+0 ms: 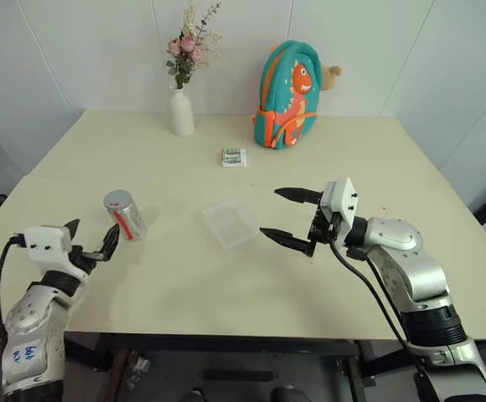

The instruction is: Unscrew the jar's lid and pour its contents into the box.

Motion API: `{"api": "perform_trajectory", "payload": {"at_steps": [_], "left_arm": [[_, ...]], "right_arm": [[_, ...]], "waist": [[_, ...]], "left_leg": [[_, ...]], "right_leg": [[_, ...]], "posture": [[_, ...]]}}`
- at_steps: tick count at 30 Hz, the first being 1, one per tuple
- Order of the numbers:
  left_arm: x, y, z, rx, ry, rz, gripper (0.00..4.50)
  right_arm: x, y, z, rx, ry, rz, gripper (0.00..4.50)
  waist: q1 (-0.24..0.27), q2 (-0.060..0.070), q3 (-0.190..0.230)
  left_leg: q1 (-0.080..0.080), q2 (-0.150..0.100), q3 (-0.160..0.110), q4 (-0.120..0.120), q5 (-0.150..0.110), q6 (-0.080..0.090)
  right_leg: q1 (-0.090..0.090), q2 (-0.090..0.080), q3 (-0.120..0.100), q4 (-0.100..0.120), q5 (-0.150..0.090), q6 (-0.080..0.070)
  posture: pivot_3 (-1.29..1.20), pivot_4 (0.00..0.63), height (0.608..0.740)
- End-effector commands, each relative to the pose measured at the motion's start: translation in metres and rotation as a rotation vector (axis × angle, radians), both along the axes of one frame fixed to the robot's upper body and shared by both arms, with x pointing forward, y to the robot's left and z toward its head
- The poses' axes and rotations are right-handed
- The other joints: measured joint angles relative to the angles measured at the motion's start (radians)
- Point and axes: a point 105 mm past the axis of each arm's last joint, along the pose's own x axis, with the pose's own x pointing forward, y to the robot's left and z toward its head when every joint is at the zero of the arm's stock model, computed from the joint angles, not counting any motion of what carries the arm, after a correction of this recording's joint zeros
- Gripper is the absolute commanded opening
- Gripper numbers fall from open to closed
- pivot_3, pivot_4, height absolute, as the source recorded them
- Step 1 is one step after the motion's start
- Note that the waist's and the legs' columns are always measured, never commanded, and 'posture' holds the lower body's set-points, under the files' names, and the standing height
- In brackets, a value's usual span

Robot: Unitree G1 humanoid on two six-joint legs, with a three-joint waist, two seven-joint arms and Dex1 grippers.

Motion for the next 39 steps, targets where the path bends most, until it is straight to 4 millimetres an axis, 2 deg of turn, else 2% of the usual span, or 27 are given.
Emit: {"api": "perform_trajectory", "payload": {"at_steps": [1, 7, 13, 18, 22, 26, 31, 35, 39], "left_arm": [[0.001, -0.007, 0.006, 0.022, -0.04, -0.024, 4.45], [0.016, -0.001, 0.007, 0.042, -0.046, 0.015, 4.45], [0.036, -0.007, 0.009, 0.032, -0.047, -0.02, 4.45], [0.049, -0.011, 0.008, 0.045, -0.043, -0.033, 4.45], [0.056, -0.01, 0.009, 0.047, -0.051, -0.03, 4.45], [0.059, -0.009, 0.008, 0.052, -0.05, -0.025, 3.59], [0.06, -0.006, 0.003, 0.043, -0.036, -0.019, 2.09], [0.063, -0.01, 0.011, 0.038, -0.059, -0.039, 2.03], [0.054, -0.04, 0.058, 0.114, -0.164, -0.207, 2.03]], "right_arm": [[-0.012, 0.007, 0.013, 0.023, -0.049, 0.038, 4.5], [-0.017, 0.013, 0.009, 0.031, -0.034, 0.062, 4.5], [-0.014, 0.012, 0.007, 0.032, -0.032, 0.056, 4.5], [-0.015, 0.018, 0.018, 0.085, -0.024, 0.067, 4.5], [-0.018, 0.021, 0.016, 0.088, -0.016, 0.075, 4.5], [-0.023, 0.022, 0.015, 0.09, -0.01, 0.095, 4.5], [-0.025, 0.021, 0.013, 0.059, -0.018, 0.104, 4.5], [-0.024, 0.02, 0.013, 0.052, -0.017, 0.1, 4.5], [-0.021, 0.018, 0.023, 0.091, 0.001, 0.077, 4.5]], "waist": [[-0.002, 0.0, 0.0], [0.001, 0.0, 0.0], [0.003, 0.0, 0.0], [0.0, 0.0, 0.0], [0.001, 0.0, 0.0], [0.002, 0.0, 0.0], [0.001, 0.0, 0.0], [0.002, 0.0, 0.0], [0.003, -0.001, 0.0]], "left_leg": [[0.0, 0.001, 0.0, -0.001, 0.0, 0.0], [0.0, 0.003, 0.0, -0.003, -0.001, -0.001], [0.001, 0.002, 0.001, -0.001, -0.001, -0.001], [0.0, 0.002, 0.001, -0.001, -0.001, -0.001], [0.0, 0.002, 0.001, -0.002, -0.001, -0.001], [0.0, 0.002, 0.001, -0.002, -0.001, -0.001], [0.0, 0.002, 0.001, -0.001, -0.001, -0.001], [0.001, 0.002, 0.001, -0.001, -0.001, -0.001], [0.0, 0.002, 0.001, -0.001, -0.001, -0.001]], "right_leg": [[-0.001, 0.0, 0.0, 0.0, 0.0, 0.0], [-0.003, 0.003, 0.0, 0.004, -0.001, -0.001], [-0.002, 0.003, 0.0, 0.004, 0.0, -0.001], [-0.002, 0.003, 0.0, 0.003, 0.0, 0.0], [-0.003, 0.003, 0.0, 0.004, 0.0, 0.0], [-0.003, 0.003, 0.0, 0.004, 0.0, 0.0], [-0.003, 0.003, 0.0, 0.004, 0.0, 0.0], [-0.003, 0.003, 0.0, 0.004, 0.0, 0.0], [-0.003, 0.003, 0.0, 0.004, 0.0, 0.0]], "posture": [[0.0, 0.15, 0.74], [0.0, 0.15, 0.74], [0.0, 0.15, 0.74], [0.0, 0.15, 0.74], [0.0, 0.15, 0.74], [0.0, 0.15, 0.74], [0.0, 0.15, 0.74], [0.0, 0.15, 0.74], [0.0, 0.15, 0.74]]}}
